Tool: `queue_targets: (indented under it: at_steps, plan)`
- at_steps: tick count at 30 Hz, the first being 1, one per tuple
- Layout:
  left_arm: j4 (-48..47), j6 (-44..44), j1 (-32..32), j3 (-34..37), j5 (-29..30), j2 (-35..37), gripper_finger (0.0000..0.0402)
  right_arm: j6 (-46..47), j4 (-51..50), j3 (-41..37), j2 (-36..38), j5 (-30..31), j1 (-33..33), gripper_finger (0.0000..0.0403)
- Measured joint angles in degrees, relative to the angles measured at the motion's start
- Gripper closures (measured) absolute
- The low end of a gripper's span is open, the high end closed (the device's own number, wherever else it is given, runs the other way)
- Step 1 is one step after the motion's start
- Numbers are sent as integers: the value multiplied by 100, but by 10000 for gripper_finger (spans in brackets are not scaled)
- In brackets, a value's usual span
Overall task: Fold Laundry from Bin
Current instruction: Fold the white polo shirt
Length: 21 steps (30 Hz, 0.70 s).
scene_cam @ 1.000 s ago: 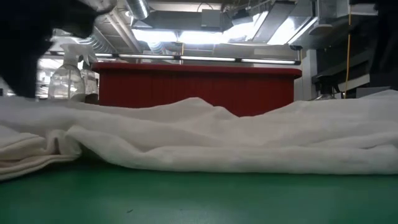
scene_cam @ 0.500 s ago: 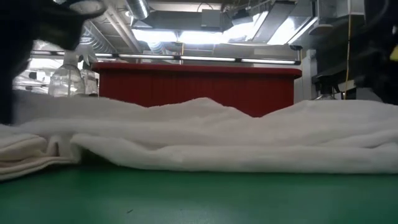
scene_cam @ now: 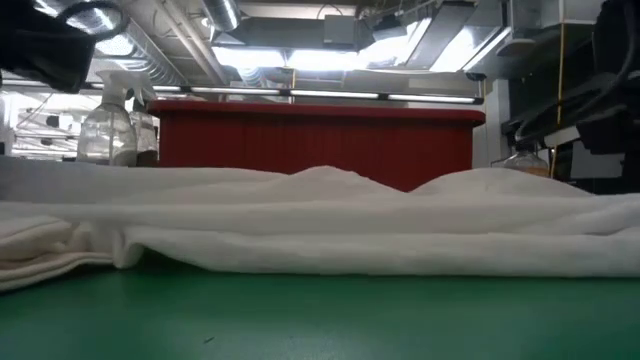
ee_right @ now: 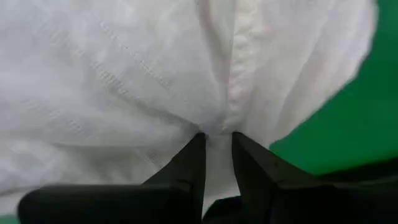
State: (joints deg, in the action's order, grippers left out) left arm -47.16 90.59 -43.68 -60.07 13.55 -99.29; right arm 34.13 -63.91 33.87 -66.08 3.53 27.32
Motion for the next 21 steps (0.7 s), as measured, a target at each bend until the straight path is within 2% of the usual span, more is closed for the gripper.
queue_targets:
  at_steps: [8,14,21]
  plan:
    - [-6,-460,45,-419,254,0,399,-9,-880,870,0,240,1,323]
    - [5,-414,252,-494,274,0,399,-131,-897,1358,0,244,1,323]
    - [8,-539,625,-494,156,0,387,-146,-746,1414,0,247,1,323]
